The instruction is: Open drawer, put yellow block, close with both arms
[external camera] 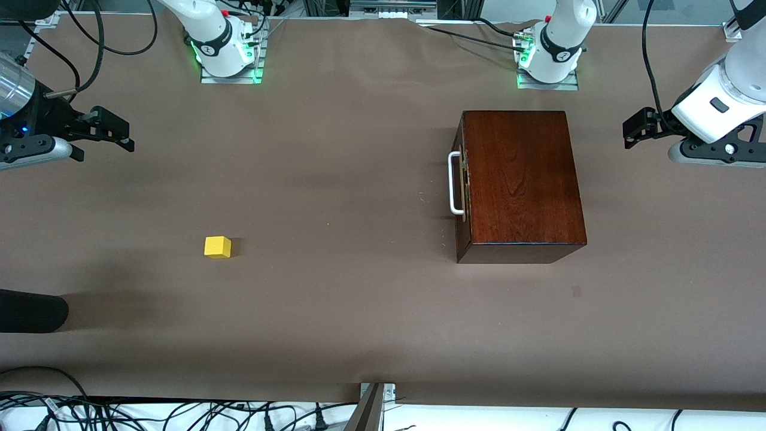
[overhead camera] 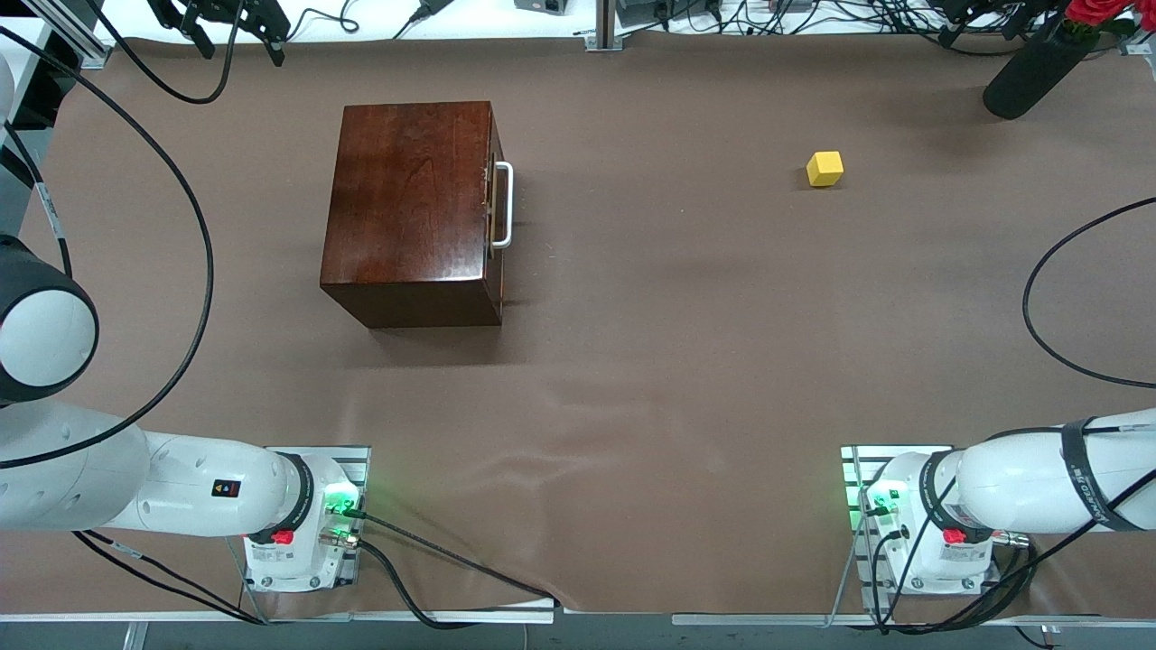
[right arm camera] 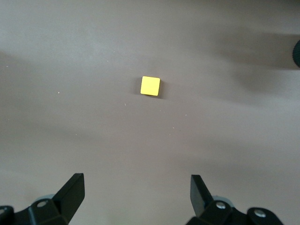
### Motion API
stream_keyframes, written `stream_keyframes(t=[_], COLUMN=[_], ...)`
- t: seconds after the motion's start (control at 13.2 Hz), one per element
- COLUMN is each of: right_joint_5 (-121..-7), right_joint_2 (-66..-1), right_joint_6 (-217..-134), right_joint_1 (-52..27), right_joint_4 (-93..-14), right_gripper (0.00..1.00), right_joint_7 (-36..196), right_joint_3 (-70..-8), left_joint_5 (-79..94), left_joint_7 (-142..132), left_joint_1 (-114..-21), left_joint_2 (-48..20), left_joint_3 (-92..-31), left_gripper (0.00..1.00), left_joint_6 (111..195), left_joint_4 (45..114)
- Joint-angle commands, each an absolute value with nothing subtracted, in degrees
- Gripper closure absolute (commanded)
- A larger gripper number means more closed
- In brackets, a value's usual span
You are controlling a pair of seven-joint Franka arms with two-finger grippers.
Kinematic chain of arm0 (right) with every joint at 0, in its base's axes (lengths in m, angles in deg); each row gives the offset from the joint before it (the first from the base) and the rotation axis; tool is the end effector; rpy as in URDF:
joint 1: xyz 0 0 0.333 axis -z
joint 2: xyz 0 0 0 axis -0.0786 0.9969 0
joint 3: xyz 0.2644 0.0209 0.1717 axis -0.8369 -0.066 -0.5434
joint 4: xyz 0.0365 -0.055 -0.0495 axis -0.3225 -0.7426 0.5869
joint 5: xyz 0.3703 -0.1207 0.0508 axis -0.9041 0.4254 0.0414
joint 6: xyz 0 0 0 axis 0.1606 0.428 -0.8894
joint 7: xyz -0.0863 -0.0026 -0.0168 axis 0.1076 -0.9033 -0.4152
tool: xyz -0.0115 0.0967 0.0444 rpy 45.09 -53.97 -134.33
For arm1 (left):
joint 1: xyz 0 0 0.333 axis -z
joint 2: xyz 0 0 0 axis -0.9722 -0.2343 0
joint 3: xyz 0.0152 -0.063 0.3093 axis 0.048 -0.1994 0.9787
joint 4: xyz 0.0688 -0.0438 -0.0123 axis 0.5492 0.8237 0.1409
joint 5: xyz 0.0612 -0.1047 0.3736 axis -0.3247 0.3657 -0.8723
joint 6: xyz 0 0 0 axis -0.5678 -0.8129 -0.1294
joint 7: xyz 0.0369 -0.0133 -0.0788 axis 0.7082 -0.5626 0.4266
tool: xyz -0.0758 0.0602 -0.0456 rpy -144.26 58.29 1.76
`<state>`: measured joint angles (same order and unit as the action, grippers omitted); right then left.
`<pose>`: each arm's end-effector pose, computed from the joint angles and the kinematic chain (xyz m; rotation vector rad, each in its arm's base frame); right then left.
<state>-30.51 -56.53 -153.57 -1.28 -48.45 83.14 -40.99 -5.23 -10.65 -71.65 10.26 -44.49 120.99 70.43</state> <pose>0.5605 0.0302 0.5953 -3.0663 -0.2804 0.0113 0.5500 -0.0492 0.6022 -3.0606 0.1292 0.1730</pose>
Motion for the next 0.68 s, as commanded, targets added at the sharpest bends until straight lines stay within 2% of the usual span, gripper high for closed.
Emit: stream_keyframes(t=[0.0,0.61], right_joint_5=[-30.35,-30.35], right_joint_2=[-55.94,-55.85], right_joint_6=[-152.72,-152.98], right_joint_1=[-0.76,-0.76], right_joint_4=[-47.02,-47.02], right_gripper=[0.0,0.0], right_joint_7=[84.28,84.28], right_joint_3=[-41.11,-41.19], left_joint_5=[-4.57,-3.6], left_joint_7=[-11.0,-10.21], left_joint_1=[-72.14,-72.5], left_joint_2=[9.73,9.55], left_joint_3=[-44.78,-44.34], left_gripper=[0.0,0.0], left_joint_6=[119.97,118.74], left_joint_4=[69.2,68.94])
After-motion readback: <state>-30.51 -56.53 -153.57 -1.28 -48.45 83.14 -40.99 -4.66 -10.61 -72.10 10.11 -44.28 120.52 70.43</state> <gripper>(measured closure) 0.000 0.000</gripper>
